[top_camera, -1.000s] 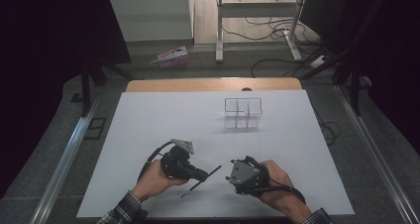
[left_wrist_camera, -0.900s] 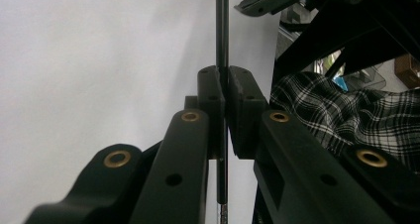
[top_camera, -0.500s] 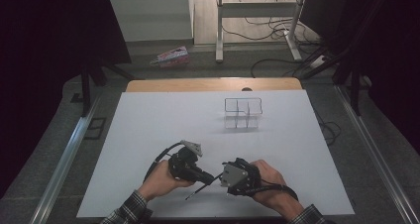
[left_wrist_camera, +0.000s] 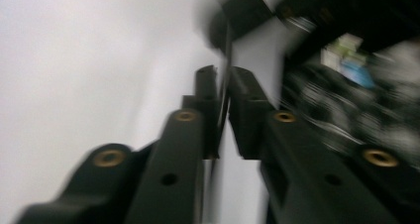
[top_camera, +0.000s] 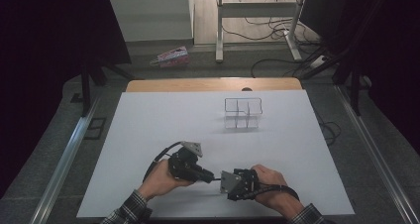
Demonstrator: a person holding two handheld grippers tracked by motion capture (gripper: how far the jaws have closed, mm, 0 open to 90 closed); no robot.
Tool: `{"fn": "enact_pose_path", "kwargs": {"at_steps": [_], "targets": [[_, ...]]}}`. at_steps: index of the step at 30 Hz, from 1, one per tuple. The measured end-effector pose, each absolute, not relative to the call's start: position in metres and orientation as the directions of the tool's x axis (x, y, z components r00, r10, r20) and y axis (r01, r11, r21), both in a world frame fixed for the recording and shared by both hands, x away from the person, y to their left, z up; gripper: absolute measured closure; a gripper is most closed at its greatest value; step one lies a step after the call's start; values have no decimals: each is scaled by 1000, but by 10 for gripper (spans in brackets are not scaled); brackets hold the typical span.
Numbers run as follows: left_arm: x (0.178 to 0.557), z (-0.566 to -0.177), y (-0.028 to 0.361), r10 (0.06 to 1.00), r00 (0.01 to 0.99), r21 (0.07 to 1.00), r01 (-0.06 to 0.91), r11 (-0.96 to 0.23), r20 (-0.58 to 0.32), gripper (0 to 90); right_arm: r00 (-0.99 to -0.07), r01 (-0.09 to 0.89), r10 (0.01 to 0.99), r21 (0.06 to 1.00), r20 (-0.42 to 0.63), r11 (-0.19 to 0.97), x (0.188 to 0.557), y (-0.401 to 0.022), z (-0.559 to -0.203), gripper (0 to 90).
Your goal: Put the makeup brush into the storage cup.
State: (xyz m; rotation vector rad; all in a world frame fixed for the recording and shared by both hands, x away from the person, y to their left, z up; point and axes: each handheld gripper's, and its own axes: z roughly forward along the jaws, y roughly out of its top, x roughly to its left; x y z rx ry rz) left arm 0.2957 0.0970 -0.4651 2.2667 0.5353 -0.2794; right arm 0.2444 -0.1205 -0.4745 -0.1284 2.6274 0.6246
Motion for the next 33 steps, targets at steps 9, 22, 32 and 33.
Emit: {"fn": "enact_pose_path", "kwargs": {"at_steps": [9,22,32,33], "targets": [[294,-454,112,353,892,697,443,-564,-282,515,-918,-137,41,413,-395,901,247,-123,-472,857],[292,-455,129,467,853,721,473,-506,-232,170,-924,-42,127,423,-362,905,250,-133,-472,856],[290,-457,149,573,783,721,541,-434,-243,46,-922,53,220,460,-318,886,254,-140,-472,856],[289,-458,151,580,775,720,550,-423,-251,36,-921,65,231,463,-312,884,254,-141,-472,856]]}}
